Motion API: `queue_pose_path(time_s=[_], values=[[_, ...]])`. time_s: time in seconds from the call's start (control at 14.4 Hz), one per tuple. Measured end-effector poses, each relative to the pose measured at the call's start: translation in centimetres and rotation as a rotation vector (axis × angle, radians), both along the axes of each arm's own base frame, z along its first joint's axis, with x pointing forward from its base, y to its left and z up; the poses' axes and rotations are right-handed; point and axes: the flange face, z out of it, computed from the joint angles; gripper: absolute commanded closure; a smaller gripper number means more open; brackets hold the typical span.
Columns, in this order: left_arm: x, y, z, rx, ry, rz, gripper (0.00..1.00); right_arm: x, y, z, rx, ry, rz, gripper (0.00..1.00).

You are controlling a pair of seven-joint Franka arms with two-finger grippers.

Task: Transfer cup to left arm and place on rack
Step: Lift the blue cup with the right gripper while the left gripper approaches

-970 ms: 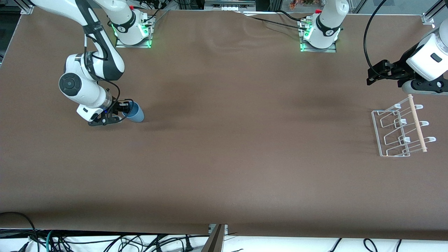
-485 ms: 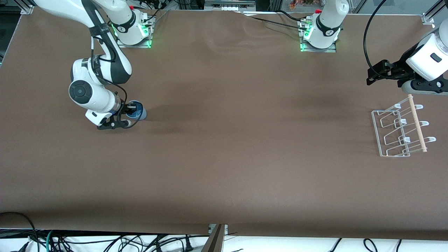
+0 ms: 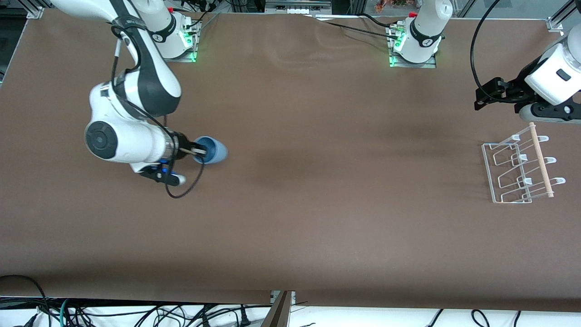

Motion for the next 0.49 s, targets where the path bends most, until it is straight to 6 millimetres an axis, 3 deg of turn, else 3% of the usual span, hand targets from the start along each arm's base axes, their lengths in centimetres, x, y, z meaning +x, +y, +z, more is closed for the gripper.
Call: queue_pose_path(time_s=[0.14,0.28,0.49], values=[[-0.1,-2.2,-1.3,0.003,0.054,-0.042,0.0,-0.3,6.0,1.2,0.043,0.009,-0.16,1.0],[0.1,-4.3,-2.7,0.004,0.085,-0.084,0.0,-1.2,11.6,3.8,0.12,0.001,-0.285,1.0],[0.6,-5.4,-4.2,-0.07,0.116,-0.229,0.0,-2.4,17.3,8.5,0.313,0.053,-0.451,1.0]])
